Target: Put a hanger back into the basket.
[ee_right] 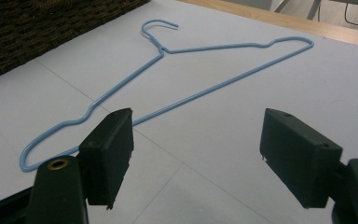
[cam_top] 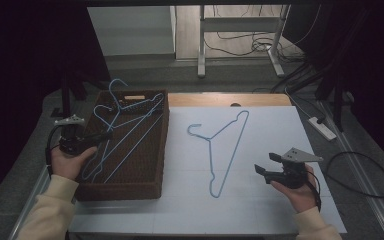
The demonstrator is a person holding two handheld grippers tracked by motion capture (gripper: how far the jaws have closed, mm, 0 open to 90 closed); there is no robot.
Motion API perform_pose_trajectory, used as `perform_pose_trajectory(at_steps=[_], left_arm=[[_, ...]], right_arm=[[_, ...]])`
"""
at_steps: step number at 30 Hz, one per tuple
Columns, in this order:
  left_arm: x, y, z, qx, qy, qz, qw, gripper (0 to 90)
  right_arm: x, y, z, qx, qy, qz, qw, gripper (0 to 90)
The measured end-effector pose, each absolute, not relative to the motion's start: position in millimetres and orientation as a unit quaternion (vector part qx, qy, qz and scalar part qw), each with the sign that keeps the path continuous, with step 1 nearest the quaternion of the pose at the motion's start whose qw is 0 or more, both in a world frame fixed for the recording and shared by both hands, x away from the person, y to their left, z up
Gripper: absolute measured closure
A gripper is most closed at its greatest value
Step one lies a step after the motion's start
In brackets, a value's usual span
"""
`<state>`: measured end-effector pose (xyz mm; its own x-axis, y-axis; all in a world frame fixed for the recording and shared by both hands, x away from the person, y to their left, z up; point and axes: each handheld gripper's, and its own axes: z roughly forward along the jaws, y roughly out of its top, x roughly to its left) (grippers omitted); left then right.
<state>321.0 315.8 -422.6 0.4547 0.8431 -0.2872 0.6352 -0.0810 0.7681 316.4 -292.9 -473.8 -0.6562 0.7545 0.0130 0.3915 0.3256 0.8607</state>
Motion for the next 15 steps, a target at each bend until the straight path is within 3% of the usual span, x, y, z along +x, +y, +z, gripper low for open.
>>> perform_pose_trajectory(at_steps=[15], left_arm=[[334, 307, -440, 0.744, 0.526, 0.099, 0.399, 86.2]], right_arm=[[316, -292, -474, 0.362, 0.79, 0.453, 0.199, 26.6]])
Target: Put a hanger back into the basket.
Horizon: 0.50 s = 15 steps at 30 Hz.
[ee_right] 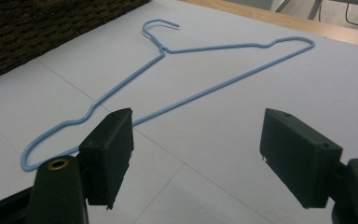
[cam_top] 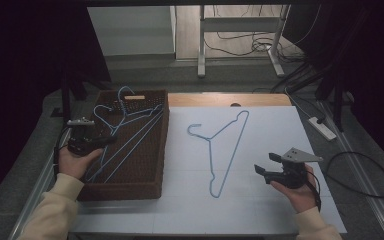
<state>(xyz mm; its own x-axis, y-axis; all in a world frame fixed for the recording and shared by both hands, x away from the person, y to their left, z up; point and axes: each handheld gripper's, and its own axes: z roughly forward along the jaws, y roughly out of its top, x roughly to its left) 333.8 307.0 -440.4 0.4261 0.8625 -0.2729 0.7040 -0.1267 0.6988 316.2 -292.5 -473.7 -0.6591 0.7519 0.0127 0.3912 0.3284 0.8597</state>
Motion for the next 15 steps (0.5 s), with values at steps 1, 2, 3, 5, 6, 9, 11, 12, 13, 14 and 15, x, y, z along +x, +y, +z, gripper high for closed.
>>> perform_pose_trajectory(at_steps=[1, 2, 3, 5, 6, 9, 11, 12, 13, 14, 15], left_arm=[[334, 306, -441, 0.746, 0.527, 0.098, 0.396, 86.2], [335, 306, -442, 0.748, 0.528, 0.096, 0.39, 86.2], [336, 305, -444, 0.751, 0.53, 0.093, 0.383, 86.2], [338, 304, -446, 0.754, 0.533, 0.088, 0.373, 86.0], [338, 304, -447, 0.755, 0.537, 0.085, 0.367, 86.0], [342, 304, -450, 0.755, 0.55, 0.076, 0.349, 86.0], [344, 304, -453, 0.755, 0.559, 0.072, 0.336, 85.9], [345, 304, -454, 0.755, 0.562, 0.068, 0.33, 85.8], [346, 304, -456, 0.756, 0.567, 0.063, 0.322, 85.7], [347, 304, -457, 0.756, 0.57, 0.062, 0.315, 85.7], [348, 304, -458, 0.757, 0.574, 0.059, 0.306, 85.7]], right_arm=[[316, -292, -474, 0.361, 0.79, 0.453, 0.199, 26.5], [316, -292, -474, 0.361, 0.79, 0.453, 0.199, 26.6], [316, -292, -474, 0.361, 0.79, 0.453, 0.199, 26.6], [316, -292, -474, 0.361, 0.791, 0.452, 0.2, 26.5], [316, -292, -474, 0.36, 0.791, 0.452, 0.2, 26.5], [316, -291, -474, 0.358, 0.792, 0.453, 0.199, 26.5], [316, -291, -474, 0.358, 0.792, 0.452, 0.198, 26.4], [316, -291, -474, 0.358, 0.792, 0.452, 0.198, 26.4], [316, -291, -474, 0.359, 0.792, 0.452, 0.198, 26.4], [316, -291, -474, 0.359, 0.792, 0.452, 0.198, 26.3], [316, -291, -474, 0.358, 0.792, 0.453, 0.197, 26.2]])
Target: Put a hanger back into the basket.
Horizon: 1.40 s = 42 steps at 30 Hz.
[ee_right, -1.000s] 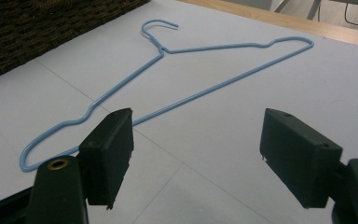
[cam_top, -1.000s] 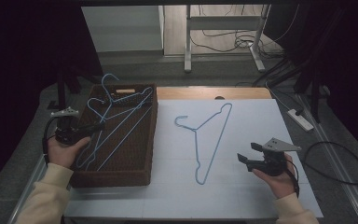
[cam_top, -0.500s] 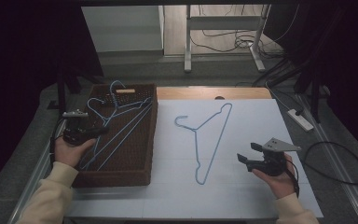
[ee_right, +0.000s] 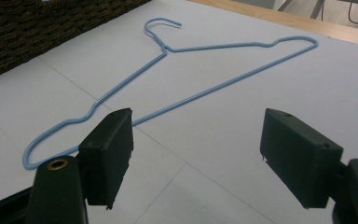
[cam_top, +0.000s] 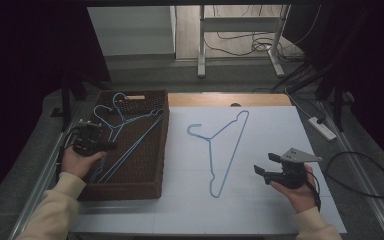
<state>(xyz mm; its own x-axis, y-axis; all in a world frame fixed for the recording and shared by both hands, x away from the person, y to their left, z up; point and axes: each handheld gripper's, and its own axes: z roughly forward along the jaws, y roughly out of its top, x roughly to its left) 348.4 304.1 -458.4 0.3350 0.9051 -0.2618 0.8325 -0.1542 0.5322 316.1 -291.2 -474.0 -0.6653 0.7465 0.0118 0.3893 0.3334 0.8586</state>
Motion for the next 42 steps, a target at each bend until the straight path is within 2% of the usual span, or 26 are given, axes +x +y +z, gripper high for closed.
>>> perform_pose_trajectory(at_steps=[13, 16, 20, 21, 22, 24, 32, 42], left_arm=[[361, 305, -470, 0.768, 0.595, 0.052, 0.232, 84.6], [360, 305, -468, 0.763, 0.596, 0.079, 0.236, 74.6], [357, 305, -462, 0.759, 0.589, 0.102, 0.259, 58.5], [353, 306, -455, 0.752, 0.588, 0.119, 0.272, 58.5], [351, 306, -451, 0.748, 0.587, 0.129, 0.283, 51.2], [346, 307, -442, 0.741, 0.58, 0.139, 0.309, 42.9], [318, 296, -409, 0.747, 0.512, 0.151, 0.396, 32.5], [291, 259, -400, 0.758, 0.444, 0.139, 0.456, 29.1]], right_arm=[[317, -290, -475, 0.357, 0.795, 0.45, 0.193, 25.7], [317, -291, -475, 0.357, 0.796, 0.45, 0.193, 25.6], [316, -291, -475, 0.357, 0.794, 0.452, 0.192, 25.6], [316, -291, -475, 0.357, 0.795, 0.452, 0.192, 25.6], [317, -291, -475, 0.357, 0.796, 0.45, 0.191, 25.5], [317, -290, -475, 0.358, 0.795, 0.451, 0.191, 25.5], [317, -290, -475, 0.358, 0.795, 0.451, 0.19, 25.5], [314, -292, -475, 0.361, 0.794, 0.452, 0.189, 25.5]])
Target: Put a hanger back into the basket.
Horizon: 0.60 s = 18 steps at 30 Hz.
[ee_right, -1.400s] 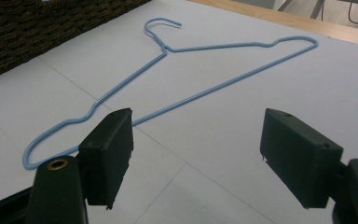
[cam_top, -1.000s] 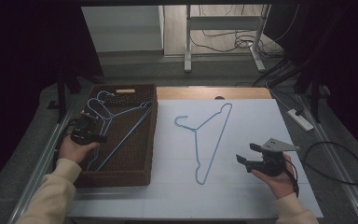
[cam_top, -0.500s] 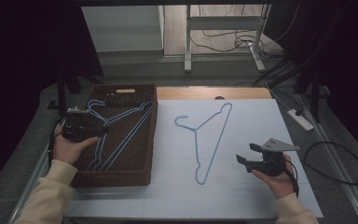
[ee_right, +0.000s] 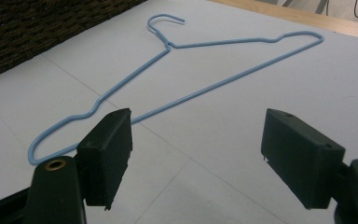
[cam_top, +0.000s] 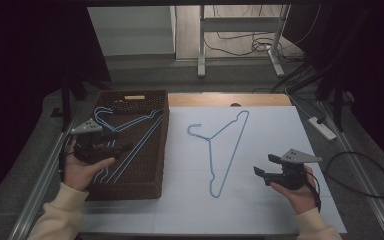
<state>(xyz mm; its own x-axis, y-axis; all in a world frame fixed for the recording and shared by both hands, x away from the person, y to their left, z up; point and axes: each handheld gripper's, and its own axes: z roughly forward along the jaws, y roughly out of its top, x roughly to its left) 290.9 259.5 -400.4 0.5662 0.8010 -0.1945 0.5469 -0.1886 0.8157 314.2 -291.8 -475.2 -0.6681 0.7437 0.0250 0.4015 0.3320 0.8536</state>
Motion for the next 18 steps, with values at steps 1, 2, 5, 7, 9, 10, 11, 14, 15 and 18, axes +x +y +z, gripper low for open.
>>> perform_pose_trajectory(at_steps=[1, 2, 5, 7, 9, 10, 11, 14, 15, 18], left_arm=[[286, 252, -399, 0.758, 0.435, 0.139, 0.467, 29.0], [286, 252, -399, 0.758, 0.435, 0.139, 0.467, 28.6], [278, 239, -399, 0.756, 0.419, 0.14, 0.483, 28.3], [275, 233, -401, 0.754, 0.415, 0.14, 0.489, 28.0], [272, 229, -403, 0.753, 0.412, 0.144, 0.492, 28.2], [270, 223, -408, 0.755, 0.408, 0.14, 0.494, 28.1], [269, 221, -411, 0.757, 0.407, 0.139, 0.492, 28.1], [268, 217, -417, 0.759, 0.406, 0.142, 0.488, 28.1], [267, 215, -420, 0.759, 0.405, 0.141, 0.49, 28.2], [264, 212, -424, 0.763, 0.399, 0.141, 0.488, 28.4]], right_arm=[[314, -292, -475, 0.36, 0.794, 0.451, 0.19, 25.5], [314, -292, -475, 0.36, 0.794, 0.451, 0.19, 25.5], [312, -294, -475, 0.361, 0.792, 0.454, 0.19, 25.5], [312, -294, -474, 0.361, 0.79, 0.457, 0.189, 25.7], [312, -295, -473, 0.361, 0.791, 0.457, 0.188, 25.9], [312, -295, -473, 0.361, 0.79, 0.459, 0.186, 26.1], [312, -294, -473, 0.361, 0.79, 0.459, 0.186, 26.2], [312, -294, -473, 0.359, 0.791, 0.461, 0.183, 26.4], [312, -294, -473, 0.358, 0.791, 0.462, 0.181, 26.5], [312, -293, -473, 0.354, 0.794, 0.461, 0.175, 26.8]])
